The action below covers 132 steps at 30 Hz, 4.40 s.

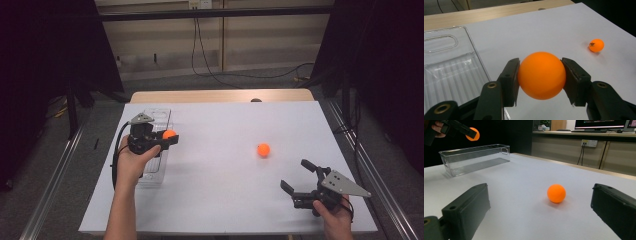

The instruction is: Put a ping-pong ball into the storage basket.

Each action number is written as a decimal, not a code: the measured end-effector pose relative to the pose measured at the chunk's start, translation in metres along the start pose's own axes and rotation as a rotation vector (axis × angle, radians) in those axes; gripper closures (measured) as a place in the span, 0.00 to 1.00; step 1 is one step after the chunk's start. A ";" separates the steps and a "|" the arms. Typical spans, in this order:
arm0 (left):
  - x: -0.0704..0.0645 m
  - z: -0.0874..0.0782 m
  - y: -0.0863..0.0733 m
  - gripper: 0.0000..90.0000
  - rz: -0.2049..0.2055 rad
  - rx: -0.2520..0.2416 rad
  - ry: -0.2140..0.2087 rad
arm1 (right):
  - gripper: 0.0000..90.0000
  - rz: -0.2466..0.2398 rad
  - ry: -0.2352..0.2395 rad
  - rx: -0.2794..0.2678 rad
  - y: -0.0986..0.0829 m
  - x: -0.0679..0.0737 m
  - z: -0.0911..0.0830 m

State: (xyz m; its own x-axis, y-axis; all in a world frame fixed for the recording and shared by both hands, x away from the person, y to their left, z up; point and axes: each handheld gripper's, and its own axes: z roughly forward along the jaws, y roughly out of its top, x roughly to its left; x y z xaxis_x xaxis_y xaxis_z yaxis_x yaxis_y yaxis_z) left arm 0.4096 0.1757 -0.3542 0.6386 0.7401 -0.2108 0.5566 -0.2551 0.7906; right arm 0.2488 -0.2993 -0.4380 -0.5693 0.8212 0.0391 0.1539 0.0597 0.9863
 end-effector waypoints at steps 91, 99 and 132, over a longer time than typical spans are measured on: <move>0.035 -0.001 -0.020 0.56 -0.073 0.033 0.140 | 0.02 -0.003 0.004 -0.001 0.000 0.000 0.000; 0.037 0.000 -0.022 0.56 -0.072 0.037 0.145 | 0.02 -0.004 0.004 -0.001 0.000 0.000 0.000; 0.044 0.004 -0.028 0.56 -0.091 0.056 0.169 | 0.02 -0.003 0.004 -0.001 0.000 0.000 0.000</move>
State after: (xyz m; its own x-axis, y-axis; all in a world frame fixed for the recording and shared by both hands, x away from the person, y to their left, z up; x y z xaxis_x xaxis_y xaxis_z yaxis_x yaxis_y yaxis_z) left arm 0.4243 0.2128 -0.3878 0.4887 0.8542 -0.1773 0.6400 -0.2130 0.7382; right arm 0.2488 -0.2990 -0.4378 -0.5727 0.8189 0.0371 0.1518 0.0614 0.9865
